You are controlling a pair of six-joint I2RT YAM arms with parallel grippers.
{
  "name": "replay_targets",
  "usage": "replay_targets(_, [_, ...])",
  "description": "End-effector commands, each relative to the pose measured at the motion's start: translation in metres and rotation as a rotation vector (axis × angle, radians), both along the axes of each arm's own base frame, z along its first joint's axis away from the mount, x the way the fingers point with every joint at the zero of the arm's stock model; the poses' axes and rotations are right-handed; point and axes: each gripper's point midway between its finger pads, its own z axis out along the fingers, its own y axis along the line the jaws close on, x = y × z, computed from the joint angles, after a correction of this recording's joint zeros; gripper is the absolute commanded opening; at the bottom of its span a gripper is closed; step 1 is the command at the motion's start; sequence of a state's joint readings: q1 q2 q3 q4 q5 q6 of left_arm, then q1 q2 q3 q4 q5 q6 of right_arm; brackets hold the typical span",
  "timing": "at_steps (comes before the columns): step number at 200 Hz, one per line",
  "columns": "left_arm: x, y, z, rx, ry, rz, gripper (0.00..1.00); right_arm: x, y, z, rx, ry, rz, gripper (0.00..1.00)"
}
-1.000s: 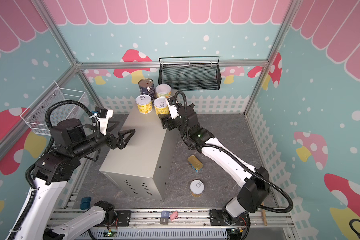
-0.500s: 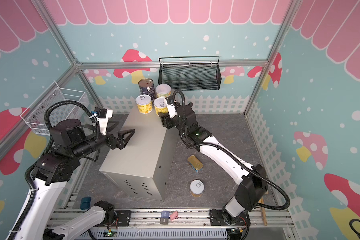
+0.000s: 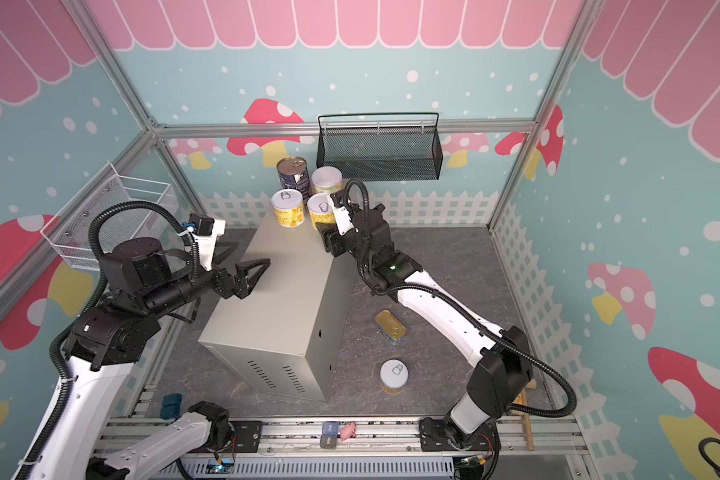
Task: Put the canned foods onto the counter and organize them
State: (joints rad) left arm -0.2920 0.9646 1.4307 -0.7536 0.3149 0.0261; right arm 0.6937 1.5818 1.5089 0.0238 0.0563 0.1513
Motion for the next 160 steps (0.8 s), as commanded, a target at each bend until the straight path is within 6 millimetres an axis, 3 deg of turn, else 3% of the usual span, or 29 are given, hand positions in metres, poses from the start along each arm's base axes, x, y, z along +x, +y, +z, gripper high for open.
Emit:
replay_targets(1, [-0.002, -0.001, 0.001, 0.000, -0.015, -0.010, 0.99, 0.008, 0.001, -0.019, -0.042, 0.033, -0.003, 0.68])
replay_targets(35, [-0.001, -0.001, 0.001, 0.000, -0.013, -0.011, 0.99, 0.006, 0.002, -0.018, -0.032, 0.037, 0.008, 0.69])
replay_targets(61, [-0.001, -0.001, 0.001, 0.000, -0.013, -0.012, 0.99, 0.003, -0.002, -0.017, -0.025, 0.039, -0.004, 0.76])
replay_targets(101, [-0.001, -0.001, 0.001, 0.000, -0.012, -0.012, 0.99, -0.002, -0.032, -0.008, 0.006, 0.036, -0.055, 0.90])
replay_targets(128, [0.000, -0.001, 0.000, 0.001, -0.009, -0.011, 0.99, 0.001, -0.056, -0.003, 0.027, 0.037, -0.103, 0.93])
replay_targets(160, [0.001, 0.000, 0.000, 0.001, -0.009, -0.005, 0.99, 0.007, -0.065, 0.000, 0.033, 0.035, -0.117, 0.94])
